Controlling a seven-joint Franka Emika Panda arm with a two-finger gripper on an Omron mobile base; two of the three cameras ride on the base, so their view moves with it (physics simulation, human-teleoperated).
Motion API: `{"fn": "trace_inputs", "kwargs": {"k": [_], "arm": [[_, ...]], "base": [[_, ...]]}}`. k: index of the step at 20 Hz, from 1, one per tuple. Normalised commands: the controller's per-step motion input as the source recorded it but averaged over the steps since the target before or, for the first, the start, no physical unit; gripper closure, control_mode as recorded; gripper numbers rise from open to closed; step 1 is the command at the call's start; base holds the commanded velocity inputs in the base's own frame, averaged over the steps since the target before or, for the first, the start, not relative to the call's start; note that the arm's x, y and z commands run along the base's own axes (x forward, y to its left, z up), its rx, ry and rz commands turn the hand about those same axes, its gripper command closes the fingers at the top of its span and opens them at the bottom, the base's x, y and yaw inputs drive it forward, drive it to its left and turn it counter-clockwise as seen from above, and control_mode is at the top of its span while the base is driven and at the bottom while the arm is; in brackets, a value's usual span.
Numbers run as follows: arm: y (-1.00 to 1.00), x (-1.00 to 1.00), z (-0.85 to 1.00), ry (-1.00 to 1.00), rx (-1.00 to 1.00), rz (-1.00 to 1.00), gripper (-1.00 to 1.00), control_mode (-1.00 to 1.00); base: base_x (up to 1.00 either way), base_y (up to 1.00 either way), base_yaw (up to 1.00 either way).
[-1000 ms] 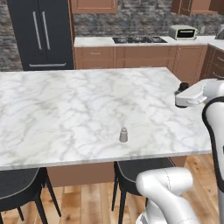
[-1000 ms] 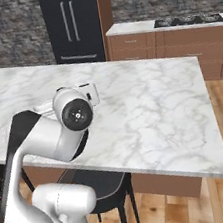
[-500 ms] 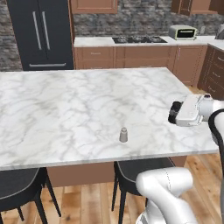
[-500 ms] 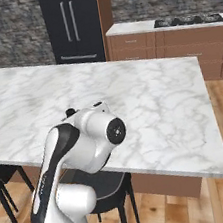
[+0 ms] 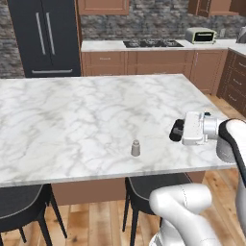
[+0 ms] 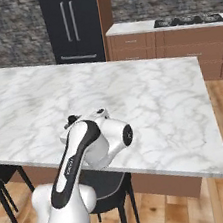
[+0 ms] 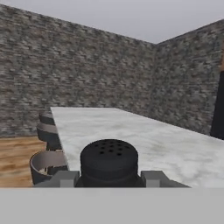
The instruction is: The dining table condiment station is running low on shaker. Refill the condiment station by opening the cabinet and taking the shaker from the cabinet and placing it on the dining table.
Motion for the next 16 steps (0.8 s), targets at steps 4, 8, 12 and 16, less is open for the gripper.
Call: {"fn": "trace_inputs", "kwargs": {"k": [4,8,12,16], "arm": [[0.17,0.31,-0.07,0.15,0.01,0.19,1.00,-1.00],[0.03,0.25,-0.19,0.07,0.00,0.18,1.00,-1.00],[0.00,0.20,-0.25,0.00,0.00,0.09,1.00,-1.00],[0.00,0.30,-0.42,-0.03,0.00,0.07,1.00,-1.00]], "base": [[0.00,0.00,0.00],[0.00,0.00,0.00],[0.00,0.00,0.00],[0.00,0.00,0.00]]}}
